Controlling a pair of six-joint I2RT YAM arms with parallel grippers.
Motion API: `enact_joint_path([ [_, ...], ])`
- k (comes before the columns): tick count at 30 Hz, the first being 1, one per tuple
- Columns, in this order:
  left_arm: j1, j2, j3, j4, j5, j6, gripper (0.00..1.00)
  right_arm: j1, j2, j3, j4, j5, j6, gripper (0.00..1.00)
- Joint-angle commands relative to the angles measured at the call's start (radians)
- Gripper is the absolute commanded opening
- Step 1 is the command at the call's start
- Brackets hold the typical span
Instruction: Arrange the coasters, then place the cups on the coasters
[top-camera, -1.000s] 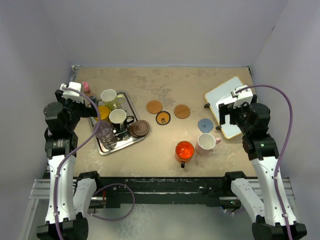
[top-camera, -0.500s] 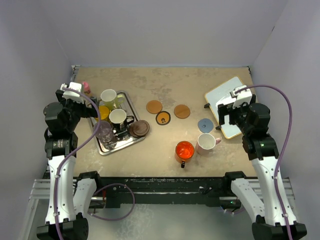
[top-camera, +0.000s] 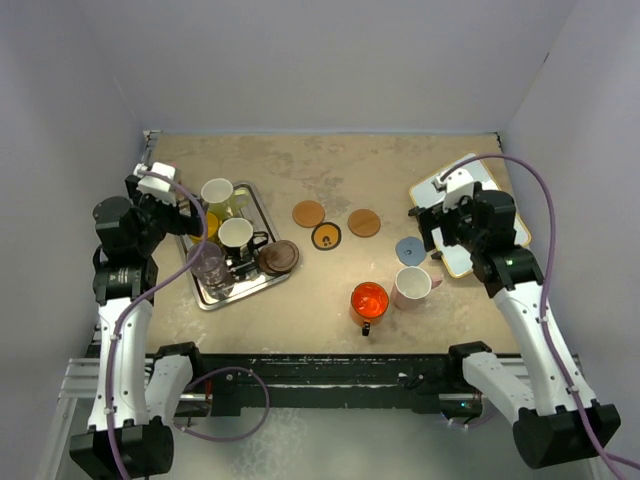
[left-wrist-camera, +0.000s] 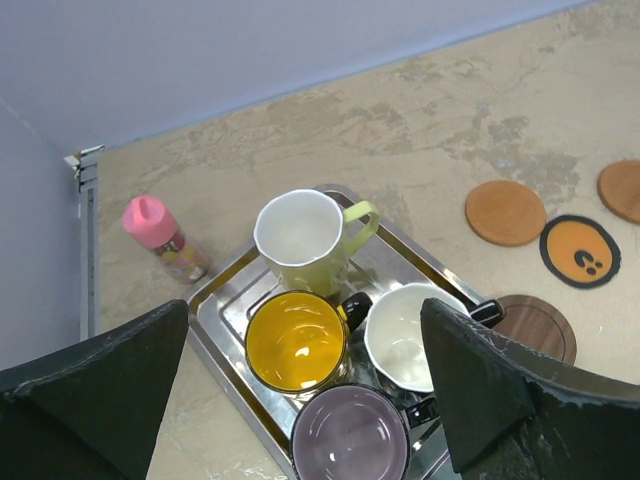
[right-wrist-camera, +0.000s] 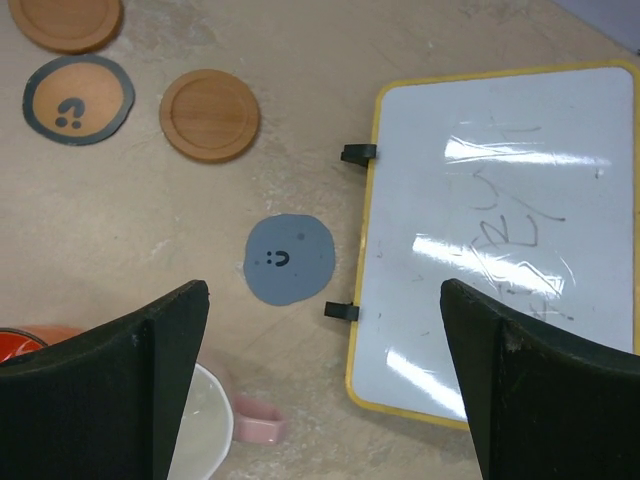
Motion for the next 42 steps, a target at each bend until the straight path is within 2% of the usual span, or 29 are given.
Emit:
enact_joint_path([
  [1,-0.068,0.036,0.009,0.013,0.043,0.116,0.95,0.052,0.023,0.056,0.019,0.02,-0.046,1.0],
  [5,-0.195,0.079,0.026,-0.038,0.013,0.214,0.95,0.053,0.034,0.042,0.031,-0.082,-0.046,1.0],
  [8,-0.231,0.126,0.041,-0.058,0.052,0.245,0.95,0.056,0.033,0.014,0.029,-0.142,-0.072,1.0],
  [20,-0.489,0.335,0.127,-0.148,0.004,0.473,0.95,0.057,0.016,-0.033,0.023,-0.187,-0.121,1.0],
  [28,-0.586,0.53,0.225,-0.134,0.008,0.486,0.95,0.057,0.052,-0.034,0.022,-0.177,-0.121,1.0],
  [33,-0.637,0.642,0.277,-0.186,-0.003,0.518,0.96,0.057,0.053,-0.038,0.022,-0.182,-0.121,1.0],
  [40,-0.711,0.689,0.262,-0.315,-0.043,0.65,0.97,0.056,0.038,-0.045,0.019,-0.182,-0.122,1.0],
  [42,-0.747,0.69,0.239,-0.332,-0.103,0.686,0.97,0.056,0.034,-0.048,0.02,-0.18,-0.125,1.0],
])
